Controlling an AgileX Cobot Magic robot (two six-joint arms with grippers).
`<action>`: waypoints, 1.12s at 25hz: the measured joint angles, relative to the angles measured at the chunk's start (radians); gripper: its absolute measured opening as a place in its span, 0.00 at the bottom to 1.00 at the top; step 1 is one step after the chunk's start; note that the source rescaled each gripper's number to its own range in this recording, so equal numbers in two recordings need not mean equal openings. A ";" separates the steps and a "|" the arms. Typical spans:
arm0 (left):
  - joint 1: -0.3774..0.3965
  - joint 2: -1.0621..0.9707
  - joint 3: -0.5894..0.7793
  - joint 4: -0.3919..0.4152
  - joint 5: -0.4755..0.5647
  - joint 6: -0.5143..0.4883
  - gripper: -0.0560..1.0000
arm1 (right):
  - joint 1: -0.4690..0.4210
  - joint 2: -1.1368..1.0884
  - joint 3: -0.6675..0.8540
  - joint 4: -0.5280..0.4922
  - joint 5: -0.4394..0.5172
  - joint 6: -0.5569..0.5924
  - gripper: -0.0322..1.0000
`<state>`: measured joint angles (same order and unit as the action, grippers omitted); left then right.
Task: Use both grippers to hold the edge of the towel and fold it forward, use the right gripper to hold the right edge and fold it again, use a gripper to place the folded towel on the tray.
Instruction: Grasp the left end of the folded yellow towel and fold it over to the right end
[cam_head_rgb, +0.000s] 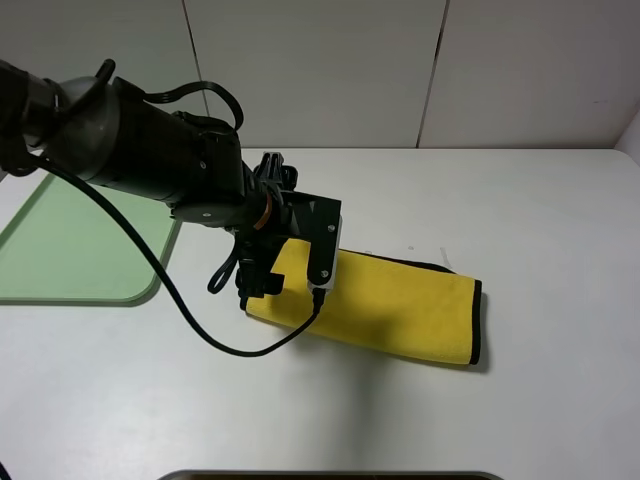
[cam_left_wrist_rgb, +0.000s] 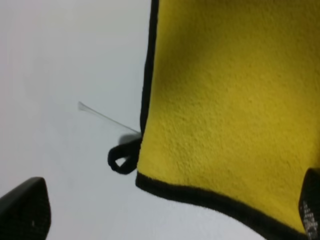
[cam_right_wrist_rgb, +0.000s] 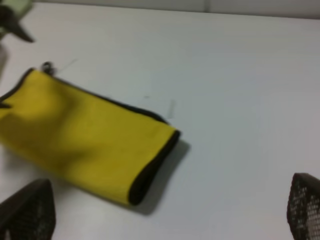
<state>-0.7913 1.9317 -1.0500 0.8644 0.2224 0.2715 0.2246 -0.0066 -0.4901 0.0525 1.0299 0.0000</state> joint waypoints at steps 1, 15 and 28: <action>0.000 0.002 0.000 0.000 -0.004 0.000 1.00 | -0.026 0.000 0.000 0.000 0.000 0.000 1.00; 0.000 0.003 0.000 0.000 -0.005 0.000 1.00 | -0.081 0.000 0.000 0.003 0.000 0.000 1.00; 0.000 0.003 0.000 -0.406 0.025 -0.092 1.00 | -0.081 0.000 0.000 0.004 0.000 0.000 1.00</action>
<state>-0.7913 1.9348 -1.0500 0.4587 0.2479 0.1795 0.1434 -0.0066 -0.4901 0.0562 1.0299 0.0000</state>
